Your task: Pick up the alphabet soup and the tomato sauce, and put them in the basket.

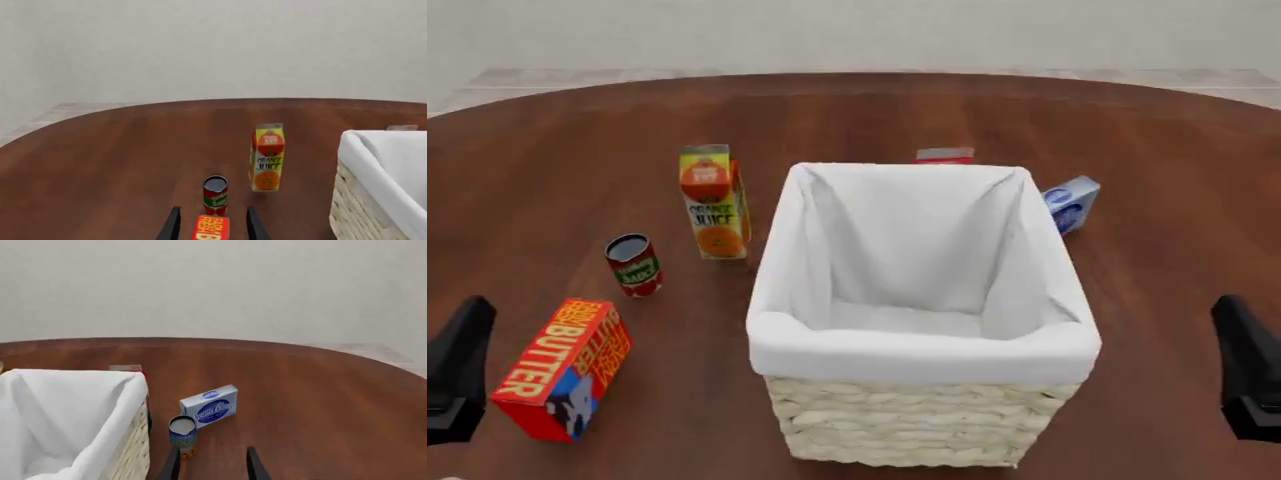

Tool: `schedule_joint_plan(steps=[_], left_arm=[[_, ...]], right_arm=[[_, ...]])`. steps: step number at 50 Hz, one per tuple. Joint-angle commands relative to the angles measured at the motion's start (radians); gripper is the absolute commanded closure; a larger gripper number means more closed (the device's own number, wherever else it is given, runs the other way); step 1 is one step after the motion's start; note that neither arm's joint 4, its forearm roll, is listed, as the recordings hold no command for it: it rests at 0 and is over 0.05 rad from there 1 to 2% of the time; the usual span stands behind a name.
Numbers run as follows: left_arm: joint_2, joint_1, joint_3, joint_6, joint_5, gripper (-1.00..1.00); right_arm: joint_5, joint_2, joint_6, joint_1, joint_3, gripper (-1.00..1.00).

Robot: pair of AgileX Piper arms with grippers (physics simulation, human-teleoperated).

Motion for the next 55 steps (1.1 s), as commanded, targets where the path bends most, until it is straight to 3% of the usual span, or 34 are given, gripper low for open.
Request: schedule_joint_plan(steps=[1, 18, 27, 37, 46, 55], left_arm=[[0.015, -0.001, -0.004, 0.006, -0.013, -1.0], [0.089, -0.011, -0.002, -0.006, -0.074, -1.0], [0.097, -0.065, -0.031, 0.036, -0.05, -1.0], [0.142, -0.149, -0.116, 0.014, -0.005, -1.0], [0.158, -0.14, -0.225, 0.005, 0.061, -1.0], [0.187, -0.141, -0.277, 0.012, 0.073, -1.0]], right_arm=[[0.022, -0.015, 0.013, -0.002, -0.003, -1.0], [0.039, -0.019, 0.004, 0.006, -0.007, -1.0], [0.039, -0.019, -0.003, 0.007, -0.008, -1.0], [0.041, -0.019, -0.002, 0.013, -0.014, -1.0], [0.043, -0.019, -0.004, 0.013, -0.018, -1.0], [0.042, -0.019, -0.003, 0.015, -0.017, -1.0]])
